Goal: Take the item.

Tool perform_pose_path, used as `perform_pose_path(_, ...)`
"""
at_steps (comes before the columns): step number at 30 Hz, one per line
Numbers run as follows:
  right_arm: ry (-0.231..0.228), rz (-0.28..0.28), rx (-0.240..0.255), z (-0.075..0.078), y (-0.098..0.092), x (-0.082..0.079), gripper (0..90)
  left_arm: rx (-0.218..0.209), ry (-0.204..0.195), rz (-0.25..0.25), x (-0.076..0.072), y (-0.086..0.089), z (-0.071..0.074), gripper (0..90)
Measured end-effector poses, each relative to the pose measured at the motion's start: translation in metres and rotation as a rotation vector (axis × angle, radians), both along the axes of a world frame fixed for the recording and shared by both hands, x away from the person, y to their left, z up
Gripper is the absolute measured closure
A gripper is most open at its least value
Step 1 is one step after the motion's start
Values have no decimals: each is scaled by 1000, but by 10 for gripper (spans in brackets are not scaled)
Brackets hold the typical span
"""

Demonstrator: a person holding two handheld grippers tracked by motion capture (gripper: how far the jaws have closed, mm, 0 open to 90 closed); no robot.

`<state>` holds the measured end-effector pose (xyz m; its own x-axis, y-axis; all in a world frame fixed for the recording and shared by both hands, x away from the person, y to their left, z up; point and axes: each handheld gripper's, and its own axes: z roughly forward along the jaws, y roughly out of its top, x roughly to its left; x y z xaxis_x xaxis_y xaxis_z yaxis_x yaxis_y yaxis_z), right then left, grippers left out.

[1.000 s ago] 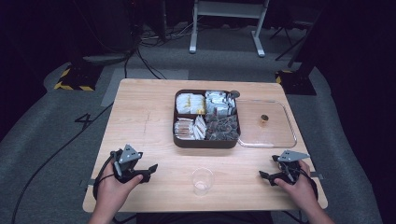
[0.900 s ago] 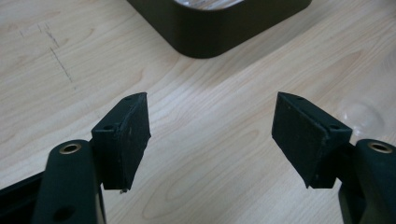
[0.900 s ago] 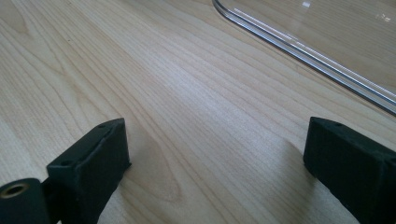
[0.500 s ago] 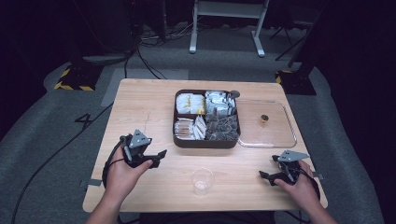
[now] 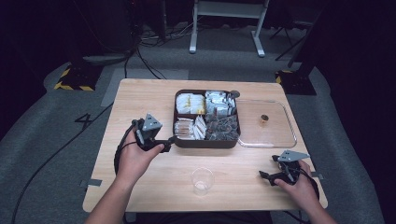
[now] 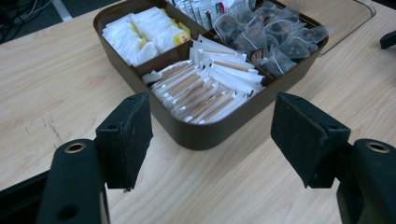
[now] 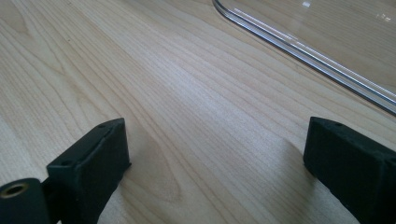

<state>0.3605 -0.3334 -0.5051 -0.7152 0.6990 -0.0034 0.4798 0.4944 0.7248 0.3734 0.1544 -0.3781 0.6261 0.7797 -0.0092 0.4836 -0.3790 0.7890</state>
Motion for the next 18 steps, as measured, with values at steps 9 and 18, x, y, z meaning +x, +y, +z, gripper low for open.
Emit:
perform_pose_path(9, 0, 2, -1, 0, 0, 1, 69, -3, -22, -22, 28, -17, 8, 297)
perform_pose_path(18, 0, 9, -1, 0, 0, 1, 69, 9, -32, -45, 55, -36, 9, 291)
